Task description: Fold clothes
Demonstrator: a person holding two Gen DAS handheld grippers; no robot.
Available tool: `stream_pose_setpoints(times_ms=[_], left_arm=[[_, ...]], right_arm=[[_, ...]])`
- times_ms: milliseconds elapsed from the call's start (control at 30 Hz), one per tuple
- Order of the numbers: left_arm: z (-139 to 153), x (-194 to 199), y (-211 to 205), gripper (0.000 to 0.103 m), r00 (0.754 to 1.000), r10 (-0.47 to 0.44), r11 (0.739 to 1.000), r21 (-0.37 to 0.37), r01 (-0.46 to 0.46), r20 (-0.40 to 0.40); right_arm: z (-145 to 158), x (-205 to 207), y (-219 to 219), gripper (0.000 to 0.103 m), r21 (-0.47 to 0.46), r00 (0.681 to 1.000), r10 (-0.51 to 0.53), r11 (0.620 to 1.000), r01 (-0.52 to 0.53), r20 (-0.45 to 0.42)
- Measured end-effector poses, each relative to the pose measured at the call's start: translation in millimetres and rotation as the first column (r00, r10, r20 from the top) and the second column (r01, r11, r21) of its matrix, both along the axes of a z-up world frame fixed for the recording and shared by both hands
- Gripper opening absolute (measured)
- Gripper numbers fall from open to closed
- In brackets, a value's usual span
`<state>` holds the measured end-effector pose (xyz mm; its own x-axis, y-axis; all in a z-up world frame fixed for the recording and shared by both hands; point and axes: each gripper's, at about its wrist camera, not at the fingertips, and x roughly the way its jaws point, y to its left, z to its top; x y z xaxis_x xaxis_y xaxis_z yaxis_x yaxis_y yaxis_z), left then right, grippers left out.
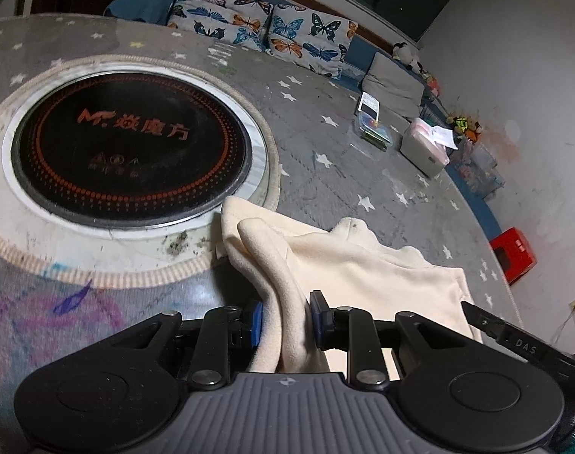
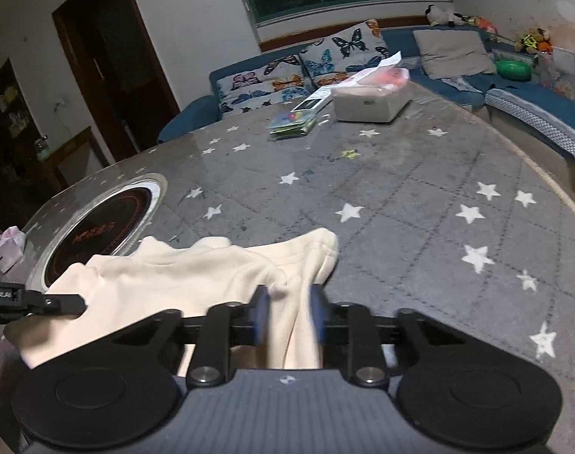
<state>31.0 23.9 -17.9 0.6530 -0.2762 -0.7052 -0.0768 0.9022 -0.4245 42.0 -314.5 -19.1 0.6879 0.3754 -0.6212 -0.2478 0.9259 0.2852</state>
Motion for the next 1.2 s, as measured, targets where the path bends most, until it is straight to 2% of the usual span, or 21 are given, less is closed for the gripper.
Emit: stream_pose_setpoints(times_ms=[267,633,900,1200], left_arm=[[19,24,-28,0.021,0.995,-0.079,0.995,0.064,0.076,0.052],[24,80,-113,0.02,0.971,-0.219,0.973,0.091,0.211,0.091],[14,102,-152,0.02,0.956,-0.277,0.957,0.116,0.266,0.097],[0,104,-153,0.025,0.95,-0.306,0.946,0.127,0.297,0.056]], right_arm=[[33,-9,-14,0.01,-0.027,0.993,-0.02,0.999,0.024,0.118],[61,10,-67,0.01,-0.128,0.971,-0.128,0.979,0.156,0.203],[50,27,-107,0.01,-0.157,0.953,-0.228,0.952,0.261,0.201],[8,42,-127,0.011,-0.179,0.956,-0.28,0.94,0.291,0.086]])
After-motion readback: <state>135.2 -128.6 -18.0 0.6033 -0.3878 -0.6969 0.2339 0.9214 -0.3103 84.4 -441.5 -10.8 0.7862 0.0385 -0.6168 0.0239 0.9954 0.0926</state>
